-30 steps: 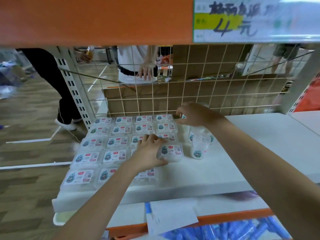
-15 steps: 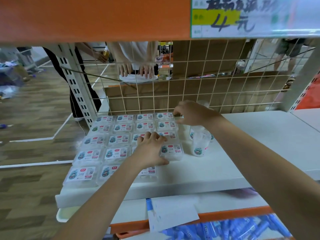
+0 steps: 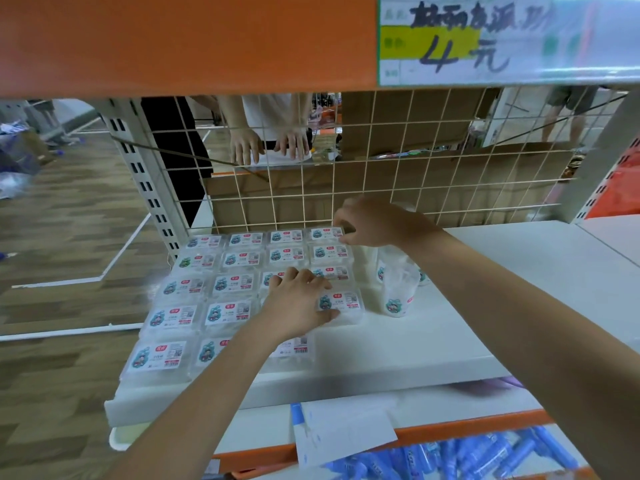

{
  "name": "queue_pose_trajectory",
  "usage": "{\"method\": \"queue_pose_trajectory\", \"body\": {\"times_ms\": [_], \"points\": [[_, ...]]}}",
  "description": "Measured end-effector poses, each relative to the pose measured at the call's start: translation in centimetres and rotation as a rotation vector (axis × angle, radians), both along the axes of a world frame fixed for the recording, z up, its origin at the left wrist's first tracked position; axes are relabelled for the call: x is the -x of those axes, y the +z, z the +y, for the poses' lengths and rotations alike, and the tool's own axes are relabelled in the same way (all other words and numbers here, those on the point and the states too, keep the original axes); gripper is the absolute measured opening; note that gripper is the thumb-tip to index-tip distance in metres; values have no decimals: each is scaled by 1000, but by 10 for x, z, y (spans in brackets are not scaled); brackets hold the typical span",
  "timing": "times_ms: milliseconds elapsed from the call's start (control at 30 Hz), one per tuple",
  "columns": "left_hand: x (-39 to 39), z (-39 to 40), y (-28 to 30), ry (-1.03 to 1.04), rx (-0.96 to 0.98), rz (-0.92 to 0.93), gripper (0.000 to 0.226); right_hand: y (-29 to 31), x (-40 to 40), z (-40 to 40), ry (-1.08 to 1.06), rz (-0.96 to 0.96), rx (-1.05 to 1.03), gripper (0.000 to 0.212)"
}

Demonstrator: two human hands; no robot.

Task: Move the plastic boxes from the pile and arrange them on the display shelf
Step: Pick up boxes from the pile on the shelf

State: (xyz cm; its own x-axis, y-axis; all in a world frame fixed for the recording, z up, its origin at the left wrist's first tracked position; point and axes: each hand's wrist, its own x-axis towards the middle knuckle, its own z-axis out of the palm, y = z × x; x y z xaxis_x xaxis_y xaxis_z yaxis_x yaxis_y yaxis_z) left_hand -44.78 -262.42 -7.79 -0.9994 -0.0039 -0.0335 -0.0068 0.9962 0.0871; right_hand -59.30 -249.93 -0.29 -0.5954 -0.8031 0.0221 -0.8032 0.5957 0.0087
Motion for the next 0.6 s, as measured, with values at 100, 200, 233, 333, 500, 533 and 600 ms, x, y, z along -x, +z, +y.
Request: {"method": "queue_pose_trajectory", "body": {"times_ms": [100,200,233,333,500,533,600], "points": [[11,-1,15,5,-41,4,46,6,1,4,9,10,25,34],[34,6,38,-22,-77,30,39,17,4,21,-37,57,27,34],[44,11,46,-36,-70,58,38,20,7,30,-57,88,36,34],[76,36,66,-88,-60,193,33,23,15,67,-138,156,70,37],[123,112,77,-224,14,272,39,20,23,152,-379,177,136,43],[130,131,77,-246,38,273,39,17,24,172,-421,167,121,42],[143,173,76,-299,87,264,43,11,24,216,-505,138,77,43]]}}
